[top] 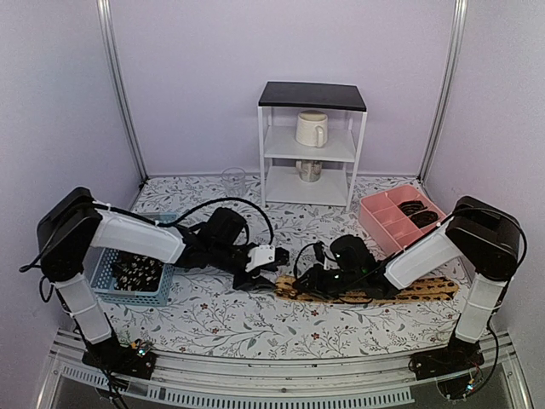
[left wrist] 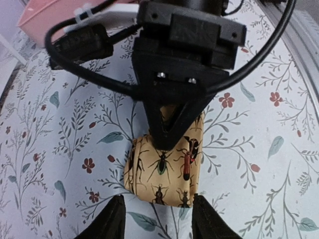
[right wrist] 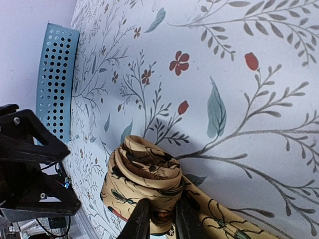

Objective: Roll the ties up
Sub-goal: Roll the tie at the center of the board.

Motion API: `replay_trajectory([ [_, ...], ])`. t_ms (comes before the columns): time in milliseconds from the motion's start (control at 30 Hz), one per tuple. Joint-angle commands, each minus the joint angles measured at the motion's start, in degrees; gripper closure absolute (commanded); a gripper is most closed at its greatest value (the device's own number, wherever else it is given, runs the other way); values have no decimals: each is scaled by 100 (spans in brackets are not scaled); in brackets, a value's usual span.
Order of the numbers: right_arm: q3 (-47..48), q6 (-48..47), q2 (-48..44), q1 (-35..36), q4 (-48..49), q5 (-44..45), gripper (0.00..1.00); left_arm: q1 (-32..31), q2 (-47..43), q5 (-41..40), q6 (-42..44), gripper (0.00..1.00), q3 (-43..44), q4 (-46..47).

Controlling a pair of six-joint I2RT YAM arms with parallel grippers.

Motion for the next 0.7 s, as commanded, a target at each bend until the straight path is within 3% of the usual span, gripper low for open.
replay_trajectory([
  [0, 206, -128, 265, -37, 71, -163, 81, 152, -707, -464, -1361, 57, -453, 455],
  [200, 487, -215, 554, -33, 80, -452, 81, 516, -1283, -985, -3592, 77, -557, 700],
  [333, 631, -179, 724, -4, 104, -647, 81, 470, -1472, -1432, -4542, 98, -884, 1022],
  [467, 646, -47, 674, 22, 75, -834, 81, 222, -1647, -1746, -5322, 100, -1389, 1688],
  [667, 665, 380, 586, 18, -7, -1043, 80, -351, -1534, -1911, -5608, 100, -1579, 2199],
])
